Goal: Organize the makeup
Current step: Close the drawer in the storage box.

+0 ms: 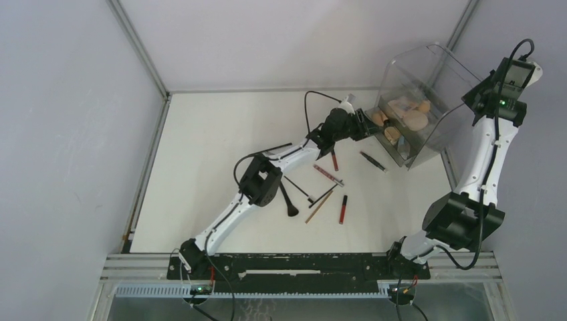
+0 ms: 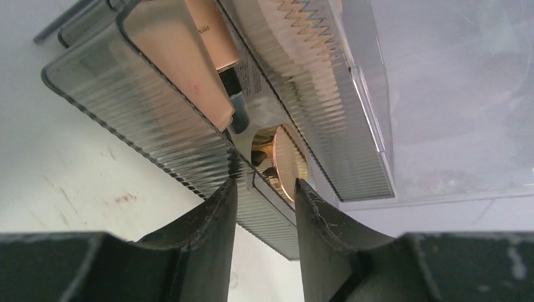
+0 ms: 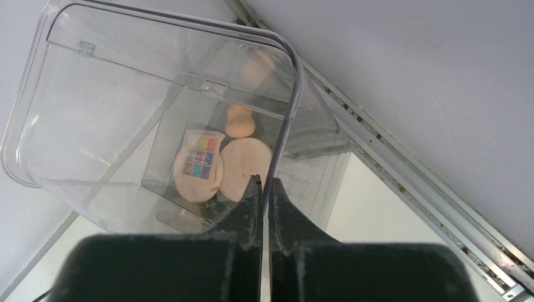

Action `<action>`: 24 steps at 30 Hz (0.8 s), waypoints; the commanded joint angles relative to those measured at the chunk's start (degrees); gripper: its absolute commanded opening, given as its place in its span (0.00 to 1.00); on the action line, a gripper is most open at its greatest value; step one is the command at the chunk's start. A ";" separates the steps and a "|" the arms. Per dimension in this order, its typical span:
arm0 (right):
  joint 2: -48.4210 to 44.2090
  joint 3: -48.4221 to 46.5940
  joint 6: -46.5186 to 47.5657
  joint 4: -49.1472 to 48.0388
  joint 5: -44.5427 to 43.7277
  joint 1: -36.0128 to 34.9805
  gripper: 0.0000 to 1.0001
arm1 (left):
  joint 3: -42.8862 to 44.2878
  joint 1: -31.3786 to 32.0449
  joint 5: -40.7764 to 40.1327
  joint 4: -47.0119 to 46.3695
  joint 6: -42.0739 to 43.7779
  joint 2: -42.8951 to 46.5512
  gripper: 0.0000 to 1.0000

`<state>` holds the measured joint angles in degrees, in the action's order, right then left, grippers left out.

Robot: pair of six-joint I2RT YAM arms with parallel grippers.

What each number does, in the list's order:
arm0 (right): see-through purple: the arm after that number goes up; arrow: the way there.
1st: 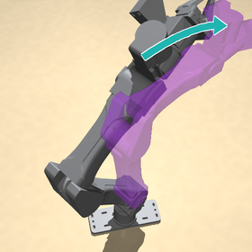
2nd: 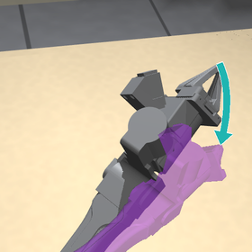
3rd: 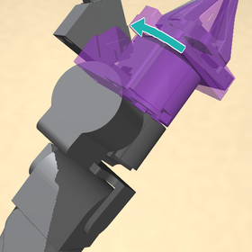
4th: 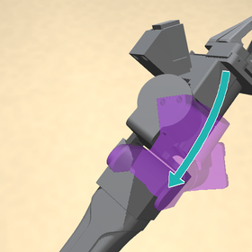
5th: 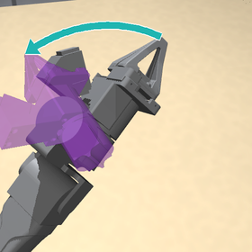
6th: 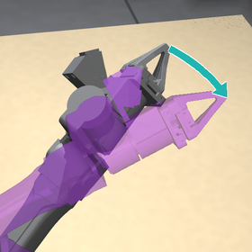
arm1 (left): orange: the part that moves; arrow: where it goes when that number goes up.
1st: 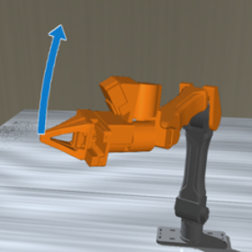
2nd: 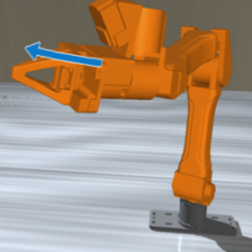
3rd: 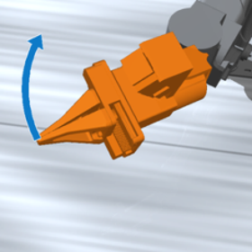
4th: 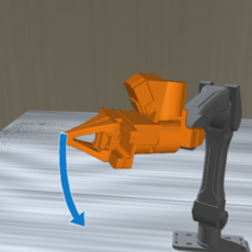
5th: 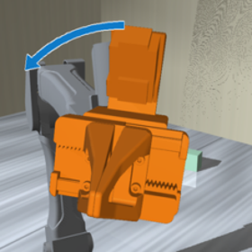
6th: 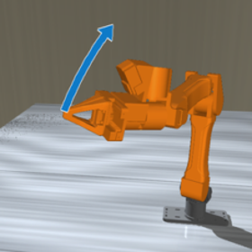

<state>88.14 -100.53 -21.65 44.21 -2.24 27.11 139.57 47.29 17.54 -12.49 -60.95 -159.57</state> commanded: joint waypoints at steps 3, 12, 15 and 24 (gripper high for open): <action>-0.35 2.35 2.44 10.07 8.12 -2.36 0.00 | 7.21 1.08 -5.73 -8.73 0.71 -2.68 0.43; -1.43 3.22 2.68 11.19 6.50 -3.30 0.00 | 7.80 4.05 -9.84 -12.44 -2.29 -3.49 0.51; -3.35 3.49 2.74 11.14 6.97 -3.48 0.00 | 7.25 3.88 -6.96 -14.47 -3.89 -3.54 0.70; -13.56 0.15 2.72 11.01 4.60 -5.15 0.52 | -9.35 1.02 -0.11 -24.18 -5.70 9.89 0.91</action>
<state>81.23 -97.89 -20.23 51.44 0.71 23.81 136.25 50.15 12.71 -27.59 -64.55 -160.09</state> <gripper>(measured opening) 0.449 0.895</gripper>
